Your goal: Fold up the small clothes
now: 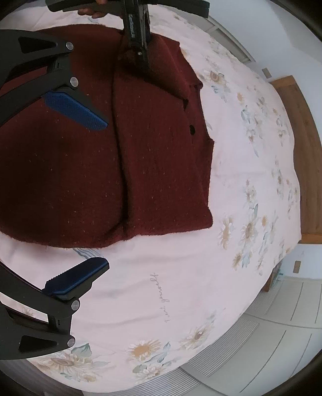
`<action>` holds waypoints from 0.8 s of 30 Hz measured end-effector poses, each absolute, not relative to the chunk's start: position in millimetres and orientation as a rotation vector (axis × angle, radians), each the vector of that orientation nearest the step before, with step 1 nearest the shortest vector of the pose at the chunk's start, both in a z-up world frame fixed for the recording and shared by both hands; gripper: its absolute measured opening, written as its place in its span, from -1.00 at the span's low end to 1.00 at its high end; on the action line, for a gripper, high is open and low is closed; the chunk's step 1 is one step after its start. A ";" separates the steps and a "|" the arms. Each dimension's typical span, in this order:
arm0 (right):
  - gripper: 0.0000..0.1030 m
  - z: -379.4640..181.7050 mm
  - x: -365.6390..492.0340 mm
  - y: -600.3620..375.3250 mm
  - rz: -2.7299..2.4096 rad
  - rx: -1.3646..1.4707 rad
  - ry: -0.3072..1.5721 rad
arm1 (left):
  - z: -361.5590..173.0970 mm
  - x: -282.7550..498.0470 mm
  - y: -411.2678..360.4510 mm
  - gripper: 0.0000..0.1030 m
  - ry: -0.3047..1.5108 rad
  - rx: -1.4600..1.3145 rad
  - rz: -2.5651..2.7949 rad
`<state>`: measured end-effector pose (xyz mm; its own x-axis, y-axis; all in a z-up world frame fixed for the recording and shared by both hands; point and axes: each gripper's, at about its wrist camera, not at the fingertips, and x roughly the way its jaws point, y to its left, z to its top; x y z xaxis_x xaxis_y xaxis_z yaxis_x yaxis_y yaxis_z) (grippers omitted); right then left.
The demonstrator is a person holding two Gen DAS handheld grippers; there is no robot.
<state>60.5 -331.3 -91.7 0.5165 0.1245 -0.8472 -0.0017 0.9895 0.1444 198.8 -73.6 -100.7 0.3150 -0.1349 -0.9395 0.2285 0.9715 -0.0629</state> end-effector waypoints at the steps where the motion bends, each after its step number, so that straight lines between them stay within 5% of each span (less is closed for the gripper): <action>1: 0.99 -91.0 60.2 -331.3 0.077 0.131 1.024 | -98.9 195.5 -71.1 0.44 1.226 0.079 -0.243; 3: 0.99 -88.9 59.3 -330.8 0.079 0.131 1.020 | -95.1 191.3 -66.9 0.83 1.222 0.067 -0.251; 8: 0.99 -84.5 56.2 -327.8 0.088 0.129 1.016 | -77.0 178.1 -56.0 0.98 1.211 0.087 -0.253; 24: 0.99 -85.1 55.5 -291.9 0.146 0.083 1.038 | -90.0 161.4 76.4 0.97 1.211 0.153 -0.059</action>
